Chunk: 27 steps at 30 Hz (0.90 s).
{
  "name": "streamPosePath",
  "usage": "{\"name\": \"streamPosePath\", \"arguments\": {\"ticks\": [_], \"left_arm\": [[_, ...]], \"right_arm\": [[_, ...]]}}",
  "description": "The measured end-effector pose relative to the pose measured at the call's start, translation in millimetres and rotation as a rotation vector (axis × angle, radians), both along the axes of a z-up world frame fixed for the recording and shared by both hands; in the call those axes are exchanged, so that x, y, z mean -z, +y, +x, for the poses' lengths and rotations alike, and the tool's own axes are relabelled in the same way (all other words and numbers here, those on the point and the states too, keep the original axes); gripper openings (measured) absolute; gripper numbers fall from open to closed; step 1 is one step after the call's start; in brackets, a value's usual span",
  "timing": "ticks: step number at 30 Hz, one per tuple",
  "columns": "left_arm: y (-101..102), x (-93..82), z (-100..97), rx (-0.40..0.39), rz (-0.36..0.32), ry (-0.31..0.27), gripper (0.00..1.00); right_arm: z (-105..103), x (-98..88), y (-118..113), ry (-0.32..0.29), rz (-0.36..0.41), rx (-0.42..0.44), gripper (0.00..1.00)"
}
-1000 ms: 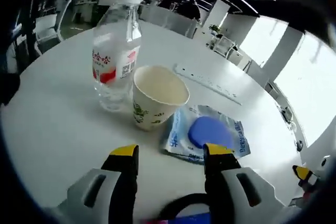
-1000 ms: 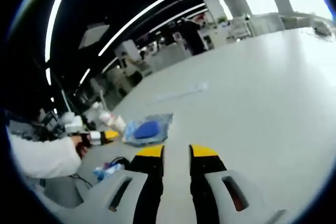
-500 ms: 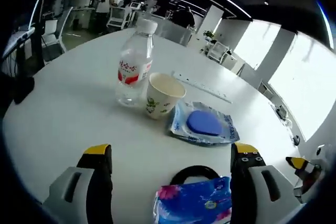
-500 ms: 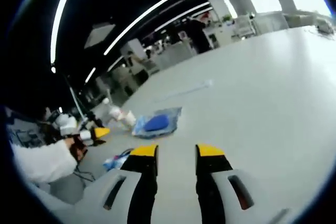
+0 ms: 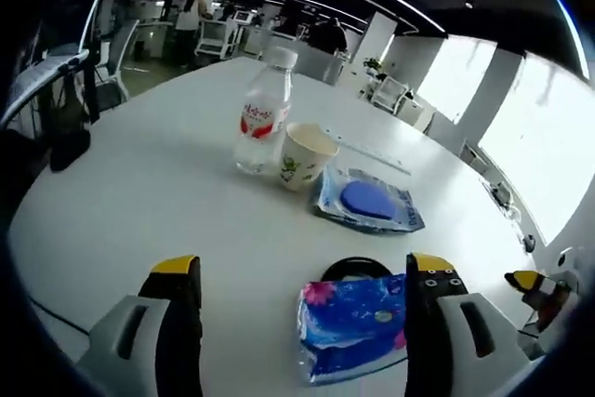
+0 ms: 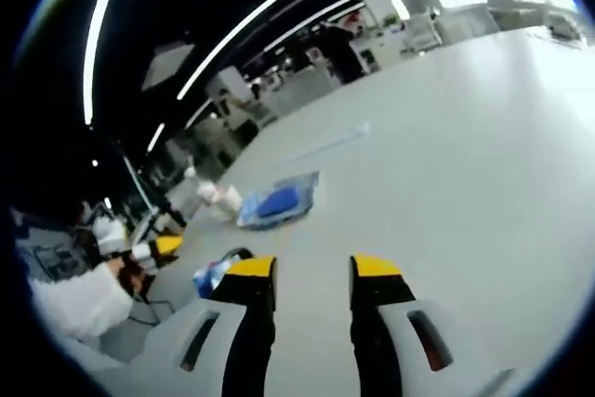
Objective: Arrange the tabletop items into an orderly group along one side of the table until the central work area is clear of visible clutter.
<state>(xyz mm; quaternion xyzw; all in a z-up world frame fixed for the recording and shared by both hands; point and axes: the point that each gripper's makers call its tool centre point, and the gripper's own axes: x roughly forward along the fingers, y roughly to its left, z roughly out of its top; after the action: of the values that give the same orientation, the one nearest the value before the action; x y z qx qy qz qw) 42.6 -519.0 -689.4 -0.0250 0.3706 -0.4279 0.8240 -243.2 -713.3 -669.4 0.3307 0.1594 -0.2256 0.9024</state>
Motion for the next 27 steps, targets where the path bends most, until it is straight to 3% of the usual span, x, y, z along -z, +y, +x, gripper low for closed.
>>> {"name": "streamPosePath", "arguments": {"ticks": [3,14,22,27], "left_arm": [[8,0.9,-4.5,-0.002,-0.002,0.004,0.82],[31,5.5,-10.7,-0.028,0.001,0.022,0.81],[37,4.1,-8.5,-0.046,-0.009,0.022,0.81],[35,10.0,-18.6,0.011,0.009,0.017,0.8]], "right_arm": [[1,1.5,4,0.003,0.006,-0.007,0.29],[17,2.5,18,0.008,0.012,-0.057,0.28],[26,1.2,21,0.018,0.004,-0.095,0.27],[37,9.5,36,0.055,0.025,-0.185,0.29]]}}
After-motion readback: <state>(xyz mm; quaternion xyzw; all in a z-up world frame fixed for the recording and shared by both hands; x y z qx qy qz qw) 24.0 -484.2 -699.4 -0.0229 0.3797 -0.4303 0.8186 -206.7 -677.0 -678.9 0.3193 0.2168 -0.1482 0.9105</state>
